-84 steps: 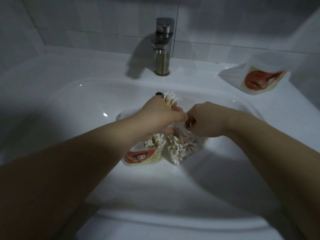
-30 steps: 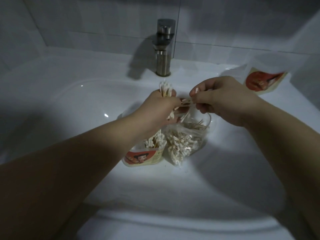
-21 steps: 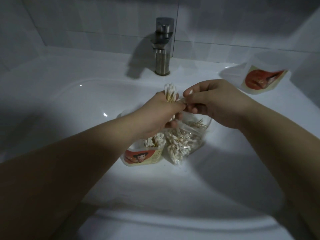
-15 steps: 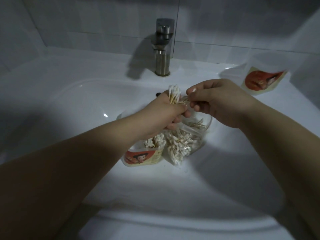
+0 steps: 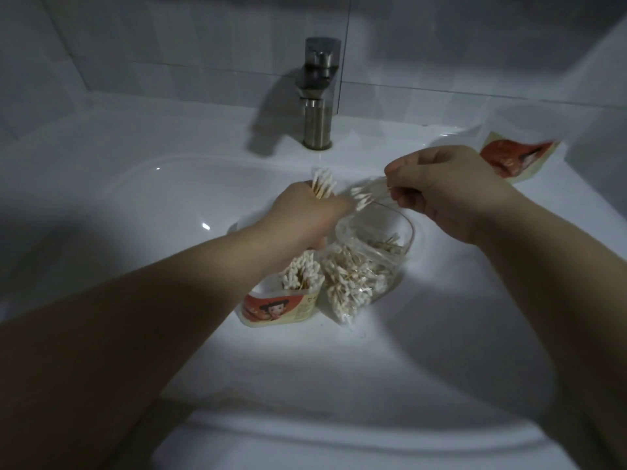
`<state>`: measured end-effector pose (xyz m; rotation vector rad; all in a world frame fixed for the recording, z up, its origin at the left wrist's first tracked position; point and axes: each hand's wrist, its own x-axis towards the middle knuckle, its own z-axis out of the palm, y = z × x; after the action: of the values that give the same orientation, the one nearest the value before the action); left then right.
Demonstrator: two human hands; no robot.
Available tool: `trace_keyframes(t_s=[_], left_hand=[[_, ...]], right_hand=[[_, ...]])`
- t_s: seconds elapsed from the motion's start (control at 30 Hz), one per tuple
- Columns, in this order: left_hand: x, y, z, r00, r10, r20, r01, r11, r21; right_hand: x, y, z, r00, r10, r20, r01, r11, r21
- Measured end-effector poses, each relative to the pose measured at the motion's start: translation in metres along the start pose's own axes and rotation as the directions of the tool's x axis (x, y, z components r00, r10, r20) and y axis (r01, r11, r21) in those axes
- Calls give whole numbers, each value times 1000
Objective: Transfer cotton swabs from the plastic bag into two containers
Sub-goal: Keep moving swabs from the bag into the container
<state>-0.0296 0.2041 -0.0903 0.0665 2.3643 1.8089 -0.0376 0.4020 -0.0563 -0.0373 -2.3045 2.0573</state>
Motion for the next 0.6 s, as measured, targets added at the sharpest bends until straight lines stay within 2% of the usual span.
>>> trace_keyframes(t_s=[0.07, 0.13, 0.27, 0.33, 0.47, 0.6], left_hand=[[1, 0, -1, 996, 36, -80, -35, 999, 12], [0, 1, 0, 991, 87, -100, -84, 996, 31], [-5, 3, 4, 985, 167, 37, -164, 984, -71], [-8, 4, 5, 975, 188, 120, -176, 979, -107], [-11, 4, 4, 961, 225, 162, -233, 972, 32], [-8, 4, 4, 968, 164, 190, -166, 986, -7]], right_hand=[[-2, 1, 1, 1000, -10, 28, 12, 999, -53], [-5, 0, 3, 995, -4, 99, 13, 996, -89], [-10, -2, 11, 965, -5, 261, 32, 995, -98], [-12, -1, 15, 966, -10, 260, 29, 997, -72], [-12, -1, 14, 967, 15, 256, -13, 1000, -9], [-10, -2, 16, 986, 6, 169, 3, 999, -54]])
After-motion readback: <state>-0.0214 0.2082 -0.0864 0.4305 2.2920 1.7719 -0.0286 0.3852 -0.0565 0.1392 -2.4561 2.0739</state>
